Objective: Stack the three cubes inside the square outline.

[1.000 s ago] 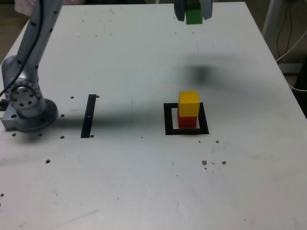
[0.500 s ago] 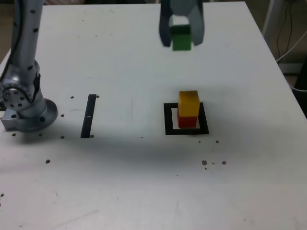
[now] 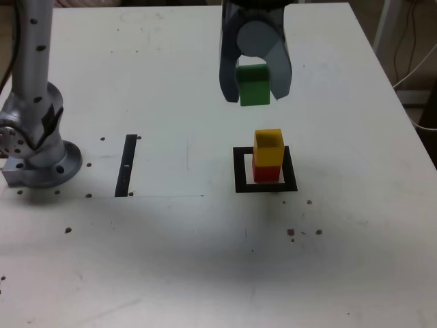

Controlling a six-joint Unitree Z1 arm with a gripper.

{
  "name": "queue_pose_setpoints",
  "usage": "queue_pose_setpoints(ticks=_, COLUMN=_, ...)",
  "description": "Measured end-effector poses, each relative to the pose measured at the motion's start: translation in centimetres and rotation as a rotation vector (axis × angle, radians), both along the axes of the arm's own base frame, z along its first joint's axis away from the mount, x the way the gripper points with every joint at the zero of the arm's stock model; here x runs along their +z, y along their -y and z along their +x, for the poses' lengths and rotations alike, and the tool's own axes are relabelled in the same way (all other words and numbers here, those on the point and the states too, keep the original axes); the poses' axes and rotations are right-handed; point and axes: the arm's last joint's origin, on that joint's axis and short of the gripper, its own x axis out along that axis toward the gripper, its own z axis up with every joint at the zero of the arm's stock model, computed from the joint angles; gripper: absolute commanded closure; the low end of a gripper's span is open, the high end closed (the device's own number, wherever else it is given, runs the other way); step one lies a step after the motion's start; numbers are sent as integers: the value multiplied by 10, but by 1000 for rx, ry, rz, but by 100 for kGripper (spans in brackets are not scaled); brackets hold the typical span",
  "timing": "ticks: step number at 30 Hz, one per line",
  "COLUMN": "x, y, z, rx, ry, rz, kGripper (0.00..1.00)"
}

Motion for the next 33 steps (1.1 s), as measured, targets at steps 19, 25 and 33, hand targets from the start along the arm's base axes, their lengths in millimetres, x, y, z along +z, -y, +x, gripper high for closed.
queue_pose_setpoints(ticks=19, x=-41, y=14, z=32, rx=10, ry=-79, rz=33, kGripper=88)
queue_pose_setpoints(ticks=25, x=-47, y=14, z=36, rx=5, ry=-90, rz=41, kGripper=88)
queue_pose_setpoints(ticks=33, x=-51, y=15, z=39, rx=-6, ry=-95, rz=33, kGripper=87)
